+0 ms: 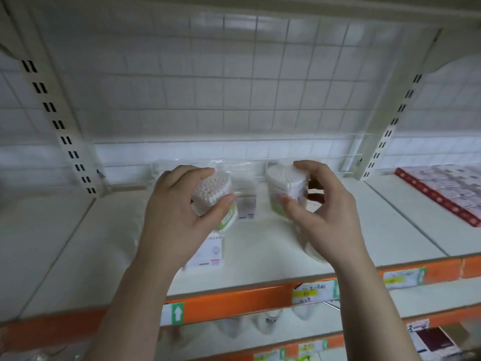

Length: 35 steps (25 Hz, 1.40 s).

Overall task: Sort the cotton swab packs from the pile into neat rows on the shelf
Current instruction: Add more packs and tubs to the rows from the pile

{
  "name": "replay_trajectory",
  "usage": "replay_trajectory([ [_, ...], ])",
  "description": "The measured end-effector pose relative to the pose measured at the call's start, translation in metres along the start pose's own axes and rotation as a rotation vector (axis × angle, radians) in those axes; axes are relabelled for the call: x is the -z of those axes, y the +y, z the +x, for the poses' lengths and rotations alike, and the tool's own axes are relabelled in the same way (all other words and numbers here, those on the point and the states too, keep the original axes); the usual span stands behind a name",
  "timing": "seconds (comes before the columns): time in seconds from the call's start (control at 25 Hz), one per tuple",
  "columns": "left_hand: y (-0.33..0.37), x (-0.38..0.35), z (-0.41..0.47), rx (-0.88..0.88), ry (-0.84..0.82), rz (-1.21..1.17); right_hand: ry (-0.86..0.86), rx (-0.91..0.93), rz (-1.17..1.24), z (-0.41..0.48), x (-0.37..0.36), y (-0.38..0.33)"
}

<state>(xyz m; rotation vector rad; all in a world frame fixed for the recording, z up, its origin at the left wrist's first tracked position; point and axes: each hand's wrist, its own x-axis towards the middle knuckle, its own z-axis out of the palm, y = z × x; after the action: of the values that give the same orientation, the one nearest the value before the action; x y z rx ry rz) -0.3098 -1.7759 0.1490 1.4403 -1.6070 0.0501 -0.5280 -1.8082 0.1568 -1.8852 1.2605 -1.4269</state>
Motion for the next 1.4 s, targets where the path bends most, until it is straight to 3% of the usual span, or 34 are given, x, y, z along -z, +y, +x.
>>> replay_trajectory([
  [0.32,0.045,-0.055,-0.014,0.036,-0.002,-0.015,0.045,-0.062,-0.052,0.006,0.075,0.055],
  [0.8,0.054,-0.087,0.016,-0.025,-0.092,0.012,0.103,-0.15,-0.06,0.034,0.095,0.093],
  [1.16,0.08,-0.116,0.022,0.012,0.076,0.07,-0.196,-0.184,-0.068,0.071,0.084,0.173],
  [1.4,0.096,-0.134,0.022,0.03,0.121,0.106,-0.22,-0.195,0.022,0.082,0.081,0.193],
])
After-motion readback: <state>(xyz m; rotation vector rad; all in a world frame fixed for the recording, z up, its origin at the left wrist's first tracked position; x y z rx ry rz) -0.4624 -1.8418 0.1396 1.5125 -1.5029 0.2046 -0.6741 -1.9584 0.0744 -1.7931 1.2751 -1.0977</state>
